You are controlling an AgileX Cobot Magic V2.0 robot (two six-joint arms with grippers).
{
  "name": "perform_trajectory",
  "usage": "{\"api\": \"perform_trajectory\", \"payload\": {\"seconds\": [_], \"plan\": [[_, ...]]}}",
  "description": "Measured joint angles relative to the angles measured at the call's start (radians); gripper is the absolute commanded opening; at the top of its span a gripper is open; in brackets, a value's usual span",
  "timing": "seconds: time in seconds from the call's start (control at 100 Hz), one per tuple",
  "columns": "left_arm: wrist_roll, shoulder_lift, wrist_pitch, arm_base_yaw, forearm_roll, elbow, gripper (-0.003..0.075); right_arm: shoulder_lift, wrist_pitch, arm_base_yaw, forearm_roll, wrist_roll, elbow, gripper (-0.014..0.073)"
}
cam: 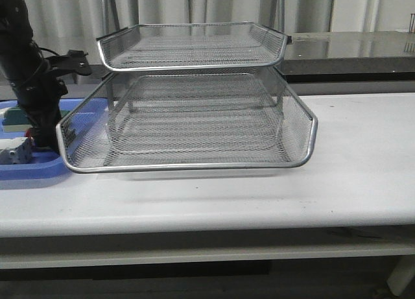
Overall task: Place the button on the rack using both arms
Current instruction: 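Lower the left gripper into the blue tray and grasp the red button, then carry the red button with the left gripper into the pulled-out tier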
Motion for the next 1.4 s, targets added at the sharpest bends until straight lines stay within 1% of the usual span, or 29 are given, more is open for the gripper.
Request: {"api": "perform_trajectory", "payload": {"seconds": [0.05, 0.1, 0.17, 0.29, 0.36, 0.43, 0.5, 0.66, 0.89, 1.03, 1.18, 1.4], "plan": [[0.0, 0.0, 0.0, 0.0, -0.002, 0.0, 0.0622, 0.0, 0.0, 0.0, 0.0, 0.0, 0.0, -0.0067], [0.0, 0.001, 0.0, 0.0, -0.004, 0.0, 0.0584, 0.0, 0.0, 0.0, 0.0, 0.0, 0.0, -0.0067], [0.0, 0.002, 0.002, 0.0, -0.006, 0.0, 0.0491, 0.0, 0.0, 0.0, 0.0, 0.0, 0.0, -0.0067], [0.0, 0.006, 0.007, 0.0, -0.007, 0.0, 0.0281, 0.0, 0.0, 0.0, 0.0, 0.0, 0.0, -0.0067], [0.002, 0.008, 0.009, 0.0, -0.009, 0.0, 0.0181, 0.0, 0.0, 0.0, 0.0, 0.0, 0.0, -0.0067], [0.002, 0.008, 0.009, 0.0, -0.009, 0.0, 0.0113, 0.0, 0.0, 0.0, 0.0, 0.0, 0.0, -0.0067], [0.004, 0.008, 0.009, 0.0, -0.009, 0.0, 0.0076, 0.0, 0.0, 0.0, 0.0, 0.0, 0.0, -0.0067], [0.0, 0.008, 0.022, 0.0, -0.009, -0.014, 0.0063, 0.0, 0.0, 0.0, 0.0, 0.0, 0.0, -0.0067], [-0.04, -0.001, 0.134, 0.002, -0.012, -0.063, 0.0063, 0.0, 0.0, 0.0, 0.0, 0.0, 0.0, -0.0067], [-0.055, -0.05, 0.175, 0.021, -0.022, -0.078, 0.0063, 0.0, 0.0, 0.0, 0.0, 0.0, 0.0, -0.0067], [-0.06, -0.114, 0.231, 0.058, -0.071, -0.08, 0.0063, 0.0, 0.0, 0.0, 0.0, 0.0, 0.0, -0.0067], [-0.088, -0.201, 0.354, 0.101, -0.135, -0.08, 0.0063, 0.0, 0.0, 0.0, 0.0, 0.0, 0.0, -0.0067]]}}
